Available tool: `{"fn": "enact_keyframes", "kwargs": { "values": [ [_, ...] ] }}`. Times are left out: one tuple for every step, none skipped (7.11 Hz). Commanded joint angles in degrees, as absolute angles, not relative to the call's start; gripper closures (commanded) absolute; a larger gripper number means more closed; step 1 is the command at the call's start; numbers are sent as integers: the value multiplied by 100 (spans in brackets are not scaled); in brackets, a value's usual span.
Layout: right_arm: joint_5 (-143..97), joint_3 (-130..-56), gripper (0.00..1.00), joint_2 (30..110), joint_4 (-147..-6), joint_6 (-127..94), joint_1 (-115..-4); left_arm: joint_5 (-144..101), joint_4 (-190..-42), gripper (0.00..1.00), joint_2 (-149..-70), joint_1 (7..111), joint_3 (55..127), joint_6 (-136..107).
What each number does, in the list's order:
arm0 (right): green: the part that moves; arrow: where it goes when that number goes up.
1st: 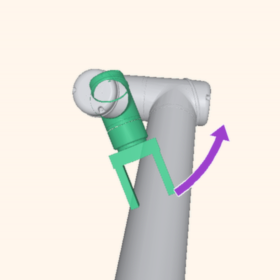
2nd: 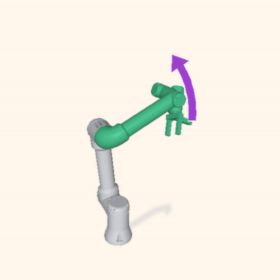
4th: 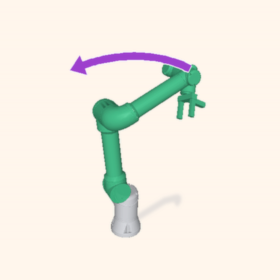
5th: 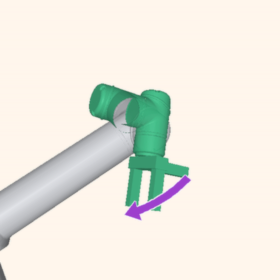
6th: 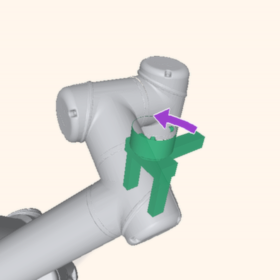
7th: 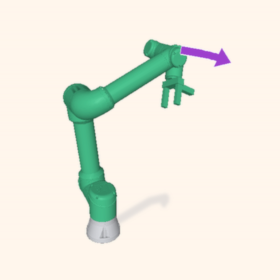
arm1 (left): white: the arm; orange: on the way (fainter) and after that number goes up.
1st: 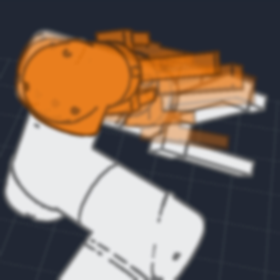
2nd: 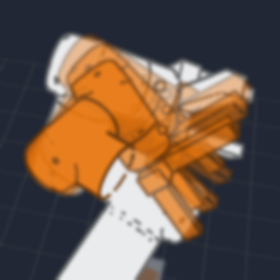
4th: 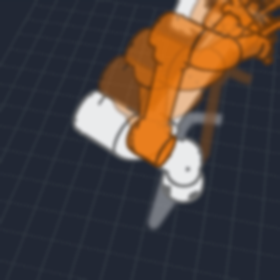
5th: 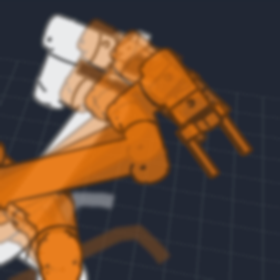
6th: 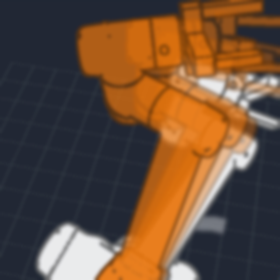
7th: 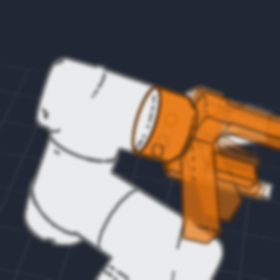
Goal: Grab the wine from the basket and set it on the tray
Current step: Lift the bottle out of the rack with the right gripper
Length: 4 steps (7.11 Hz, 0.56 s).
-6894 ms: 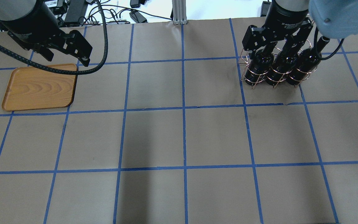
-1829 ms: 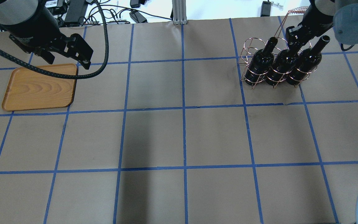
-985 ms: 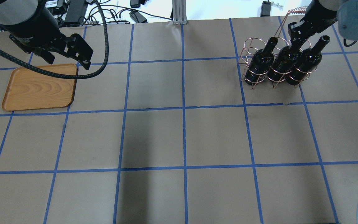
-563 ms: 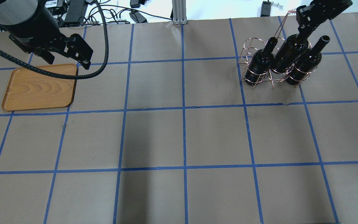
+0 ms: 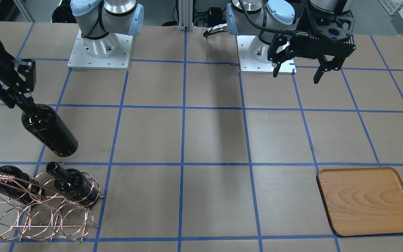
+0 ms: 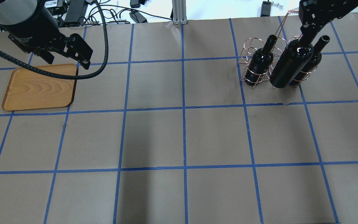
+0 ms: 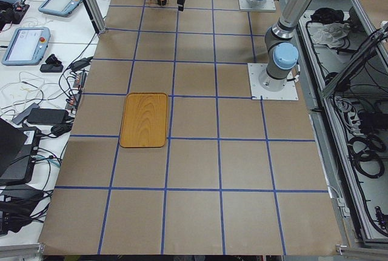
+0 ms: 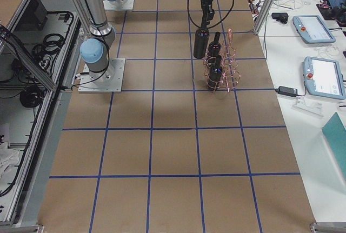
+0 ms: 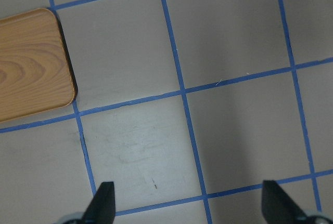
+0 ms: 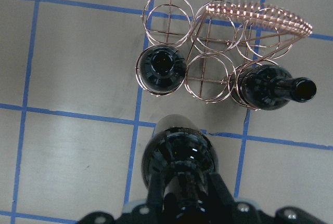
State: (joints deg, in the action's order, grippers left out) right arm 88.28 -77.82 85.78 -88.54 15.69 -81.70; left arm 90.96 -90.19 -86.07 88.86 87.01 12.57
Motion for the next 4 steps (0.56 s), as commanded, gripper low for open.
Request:
{"fn": "enact_keyframes", "kwargs": {
  "values": [
    [8824, -7787, 100, 8587, -8710, 289, -8908, 9097, -9026, 0, -8604, 8886, 8701, 1266],
    [8807, -7796, 100, 8474, -8771, -458, -9365, 9097, -9026, 0, -8596, 8886, 8701, 1266],
    [8798, -7831, 100, 8316, -9024, -979, -9769, 9097, -9026, 0, -8587, 8886, 8701, 1274],
    [8798, -7866, 100, 8106, -9400, -1576, -10139, 9114, -9018, 0, -8578, 8886, 8692, 1274]
  ]
}}
